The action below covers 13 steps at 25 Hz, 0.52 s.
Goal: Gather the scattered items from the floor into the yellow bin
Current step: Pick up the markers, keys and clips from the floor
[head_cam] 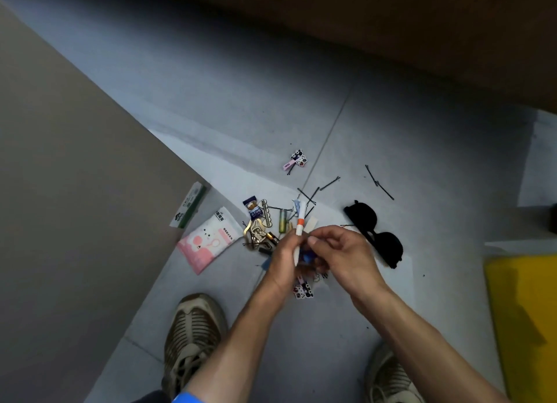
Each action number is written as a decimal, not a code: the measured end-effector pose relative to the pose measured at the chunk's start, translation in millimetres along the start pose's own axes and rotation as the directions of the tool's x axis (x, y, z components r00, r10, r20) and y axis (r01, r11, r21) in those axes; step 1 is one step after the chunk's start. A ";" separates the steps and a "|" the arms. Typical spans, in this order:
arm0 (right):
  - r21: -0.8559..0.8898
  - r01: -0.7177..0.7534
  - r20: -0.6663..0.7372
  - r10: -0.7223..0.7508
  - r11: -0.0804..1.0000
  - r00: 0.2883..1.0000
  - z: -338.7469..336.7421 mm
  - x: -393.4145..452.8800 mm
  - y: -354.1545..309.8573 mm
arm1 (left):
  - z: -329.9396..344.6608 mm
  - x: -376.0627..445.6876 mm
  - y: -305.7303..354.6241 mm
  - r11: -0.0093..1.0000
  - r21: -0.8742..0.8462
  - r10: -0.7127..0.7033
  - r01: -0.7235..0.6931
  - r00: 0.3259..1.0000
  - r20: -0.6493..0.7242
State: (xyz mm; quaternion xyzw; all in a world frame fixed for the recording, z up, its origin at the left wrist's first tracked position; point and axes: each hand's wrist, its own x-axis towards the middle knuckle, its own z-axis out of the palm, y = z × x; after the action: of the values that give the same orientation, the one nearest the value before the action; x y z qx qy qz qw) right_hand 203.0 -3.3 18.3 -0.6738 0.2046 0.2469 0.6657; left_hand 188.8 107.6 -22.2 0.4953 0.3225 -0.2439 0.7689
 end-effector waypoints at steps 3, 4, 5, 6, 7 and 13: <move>-0.022 -0.031 0.021 0.032 0.999 0.999 7.6 -0.6 0.6 | -5.3 1.3 1.4 0.997 -0.067 0.051 -0.050 0.999 0.016; -0.020 -0.041 0.032 0.041 0.999 0.999 8.8 0.4 2.8 | -9.3 1.7 3.2 0.995 -0.081 0.055 -0.052 0.998 0.040; -0.024 -0.032 0.044 0.033 0.999 0.998 9.1 1.1 5.1 | -13.9 2.2 5.7 0.996 -0.069 0.062 -0.058 0.997 0.053; -0.040 -0.003 0.065 0.006 0.999 0.998 9.8 1.7 6.9 | -18.5 3.2 7.1 0.997 -0.041 0.074 -0.071 0.995 0.064; -0.089 0.063 0.090 -0.055 0.994 0.994 9.8 1.8 8.0 | -22.5 3.2 7.4 0.996 -0.005 0.084 -0.084 0.993 0.083; -0.565 0.340 -0.027 -0.428 0.752 0.903 9.7 21.4 15.4 | -33.3 5.3 7.5 0.986 0.146 0.085 -0.081 0.996 -0.016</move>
State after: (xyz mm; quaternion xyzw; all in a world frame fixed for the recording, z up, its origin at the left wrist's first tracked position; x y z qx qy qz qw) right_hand 210.0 7.1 -6.8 -0.8799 0.0331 0.0996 0.4635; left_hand 189.1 140.8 -31.6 0.5655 0.2913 -0.2291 0.7368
